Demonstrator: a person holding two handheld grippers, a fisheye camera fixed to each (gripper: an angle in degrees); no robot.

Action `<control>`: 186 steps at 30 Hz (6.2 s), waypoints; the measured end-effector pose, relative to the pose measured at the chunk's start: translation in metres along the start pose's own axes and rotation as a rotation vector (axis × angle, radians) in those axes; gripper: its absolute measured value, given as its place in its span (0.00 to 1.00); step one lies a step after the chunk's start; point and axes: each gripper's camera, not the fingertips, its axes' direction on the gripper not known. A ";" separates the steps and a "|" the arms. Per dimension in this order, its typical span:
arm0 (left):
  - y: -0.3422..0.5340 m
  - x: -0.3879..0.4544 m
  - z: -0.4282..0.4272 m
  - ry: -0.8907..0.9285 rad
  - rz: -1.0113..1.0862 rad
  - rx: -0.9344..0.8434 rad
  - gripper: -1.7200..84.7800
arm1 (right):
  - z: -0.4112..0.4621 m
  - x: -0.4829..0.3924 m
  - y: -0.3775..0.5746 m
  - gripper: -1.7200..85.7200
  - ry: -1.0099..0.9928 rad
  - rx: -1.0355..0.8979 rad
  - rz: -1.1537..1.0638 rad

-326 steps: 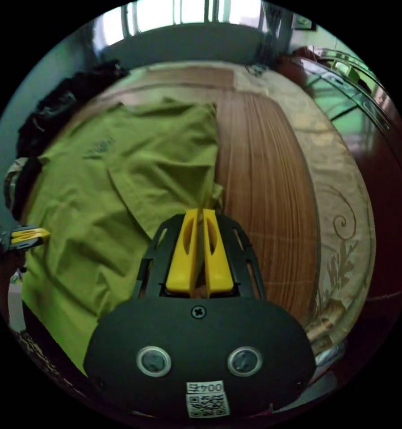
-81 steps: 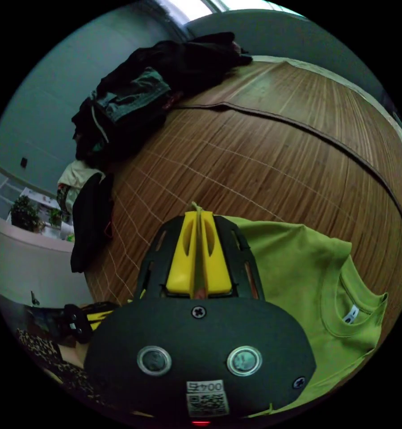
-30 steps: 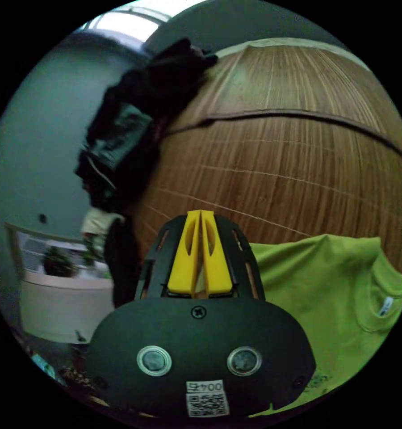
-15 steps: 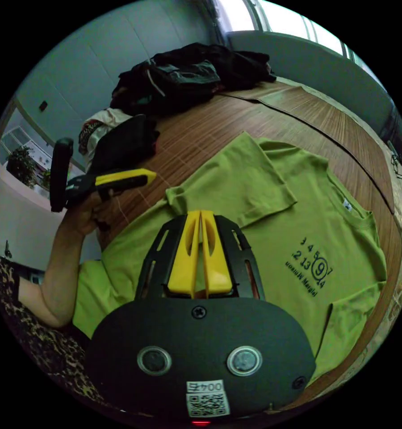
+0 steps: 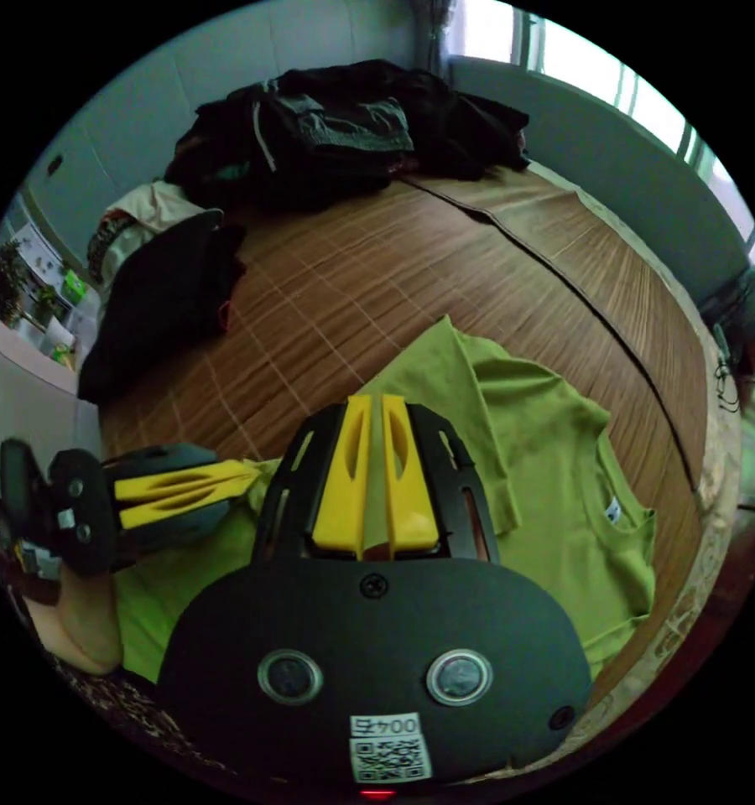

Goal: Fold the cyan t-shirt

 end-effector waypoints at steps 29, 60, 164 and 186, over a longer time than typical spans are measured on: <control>0.009 -0.040 -0.054 0.131 -0.242 0.133 0.02 | -0.009 -0.027 0.291 0.01 -0.246 0.192 0.265; -0.087 -0.013 -0.094 -0.013 0.144 0.048 0.02 | 0.010 -0.080 0.531 0.01 -0.082 0.174 0.276; 0.494 -0.041 -0.316 0.863 -0.428 -0.273 0.19 | 0.519 -0.224 1.427 0.20 -1.208 0.495 1.564; 0.527 -0.096 -0.267 0.963 -0.543 -0.254 0.18 | 0.557 -0.232 1.446 0.17 -1.238 0.561 1.534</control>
